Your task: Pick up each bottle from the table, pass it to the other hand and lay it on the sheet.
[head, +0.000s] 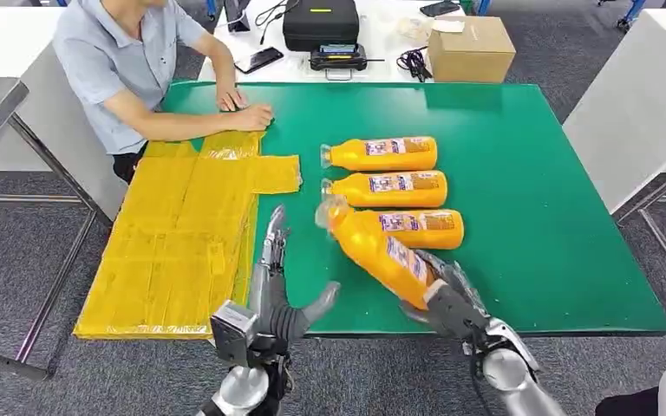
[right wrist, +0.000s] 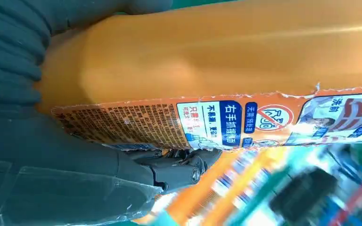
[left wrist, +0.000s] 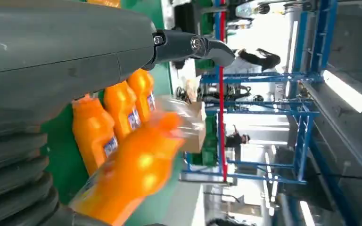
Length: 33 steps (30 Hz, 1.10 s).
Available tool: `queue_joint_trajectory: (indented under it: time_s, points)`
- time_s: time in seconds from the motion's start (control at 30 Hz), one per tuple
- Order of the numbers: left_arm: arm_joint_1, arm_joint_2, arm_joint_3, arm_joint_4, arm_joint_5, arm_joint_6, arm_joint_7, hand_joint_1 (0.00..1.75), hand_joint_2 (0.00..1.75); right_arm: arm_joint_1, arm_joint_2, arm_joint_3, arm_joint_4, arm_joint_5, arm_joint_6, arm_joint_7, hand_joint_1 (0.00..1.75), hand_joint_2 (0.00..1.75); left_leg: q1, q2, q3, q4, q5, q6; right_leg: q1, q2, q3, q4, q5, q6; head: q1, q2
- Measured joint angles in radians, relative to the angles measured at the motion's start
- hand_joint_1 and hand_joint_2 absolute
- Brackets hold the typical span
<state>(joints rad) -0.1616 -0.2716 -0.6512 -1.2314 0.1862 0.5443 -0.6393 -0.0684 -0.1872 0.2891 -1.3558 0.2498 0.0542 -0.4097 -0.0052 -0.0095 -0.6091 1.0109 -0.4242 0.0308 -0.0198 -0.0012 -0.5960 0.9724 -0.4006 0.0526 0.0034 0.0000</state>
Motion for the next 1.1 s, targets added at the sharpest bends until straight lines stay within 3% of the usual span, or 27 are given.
queue_joint_trajectory:
  time_s: [0.17, 0.57, 0.83, 1.0, 1.1]
  points:
    - [0.035, 0.014, 0.019, -0.019, 0.092, -0.076, 0.019, 0.00, 1.75, 0.017, 0.056, -0.044, -0.059, -0.018, -0.007, -0.017, 1.75, 1.75, -0.001, 0.000, -0.001, 0.000, 0.000, 0.000, -0.001, 0.000, -0.001, 0.000, 0.000, 0.000, 0.000, 0.000]
    - [0.049, 0.031, 0.014, -0.016, 0.209, -0.278, 0.103, 0.00, 1.75, 0.013, 0.091, -0.026, -0.072, -0.011, 0.076, -0.049, 1.75, 1.75, -0.001, 0.000, -0.002, 0.000, -0.001, 0.000, -0.001, 0.000, -0.002, 0.000, 0.000, 0.000, 0.000, 0.000]
    - [0.045, 0.031, 0.011, -0.012, 0.204, -0.287, 0.101, 0.00, 1.75, 0.008, 0.089, -0.014, -0.064, -0.005, 0.093, -0.050, 1.75, 1.75, -0.001, 0.000, -0.002, 0.000, -0.001, 0.000, -0.001, 0.000, -0.002, 0.000, 0.000, 0.000, 0.000, 0.000]
    - [-0.011, 0.031, 0.001, 0.047, 0.175, -0.386, 0.071, 0.00, 1.75, -0.045, 0.047, 0.107, 0.031, -0.005, 0.210, -0.089, 1.75, 1.75, -0.001, 0.000, -0.002, 0.000, -0.001, 0.000, -0.001, 0.000, -0.002, 0.000, 0.000, 0.000, 0.000, 0.000]
    - [-0.026, 0.027, 0.002, 0.065, 0.168, -0.389, 0.066, 0.00, 1.75, -0.055, 0.039, 0.139, 0.040, -0.003, 0.222, -0.103, 1.75, 1.75, -0.001, 0.000, -0.002, 0.000, -0.001, 0.000, -0.001, 0.000, -0.002, 0.000, 0.000, 0.000, 0.000, 0.000]
